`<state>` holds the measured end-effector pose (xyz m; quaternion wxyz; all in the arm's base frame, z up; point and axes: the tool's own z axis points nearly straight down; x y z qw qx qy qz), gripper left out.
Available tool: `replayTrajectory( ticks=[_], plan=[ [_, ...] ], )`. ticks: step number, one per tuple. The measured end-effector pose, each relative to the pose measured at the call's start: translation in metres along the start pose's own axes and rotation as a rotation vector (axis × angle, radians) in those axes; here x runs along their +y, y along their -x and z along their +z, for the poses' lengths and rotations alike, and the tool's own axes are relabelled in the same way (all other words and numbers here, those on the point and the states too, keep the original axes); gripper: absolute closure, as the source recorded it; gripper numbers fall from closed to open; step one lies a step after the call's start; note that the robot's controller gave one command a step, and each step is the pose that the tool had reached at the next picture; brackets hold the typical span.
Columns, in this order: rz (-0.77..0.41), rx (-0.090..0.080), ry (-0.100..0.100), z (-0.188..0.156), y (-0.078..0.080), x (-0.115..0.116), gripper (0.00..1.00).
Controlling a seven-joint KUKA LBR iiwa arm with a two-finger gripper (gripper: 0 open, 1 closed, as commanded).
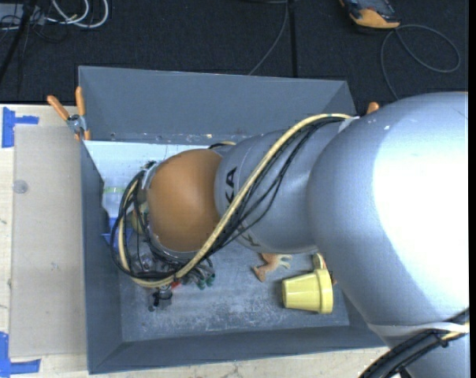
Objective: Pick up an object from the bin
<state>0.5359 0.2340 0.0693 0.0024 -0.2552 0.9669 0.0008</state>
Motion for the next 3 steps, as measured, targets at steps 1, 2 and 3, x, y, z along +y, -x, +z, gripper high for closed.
replayTrajectory(
  ticks=[1, 2, 3],
  plan=[
    [0.000, 0.000, 0.000, 0.000, 0.000, 0.000, 1.00],
    [-0.010, 0.009, 0.001, -0.044, -0.006, -0.004, 1.00],
    [0.008, -0.009, -0.001, -0.071, 0.004, -0.013, 1.00]
  ],
)
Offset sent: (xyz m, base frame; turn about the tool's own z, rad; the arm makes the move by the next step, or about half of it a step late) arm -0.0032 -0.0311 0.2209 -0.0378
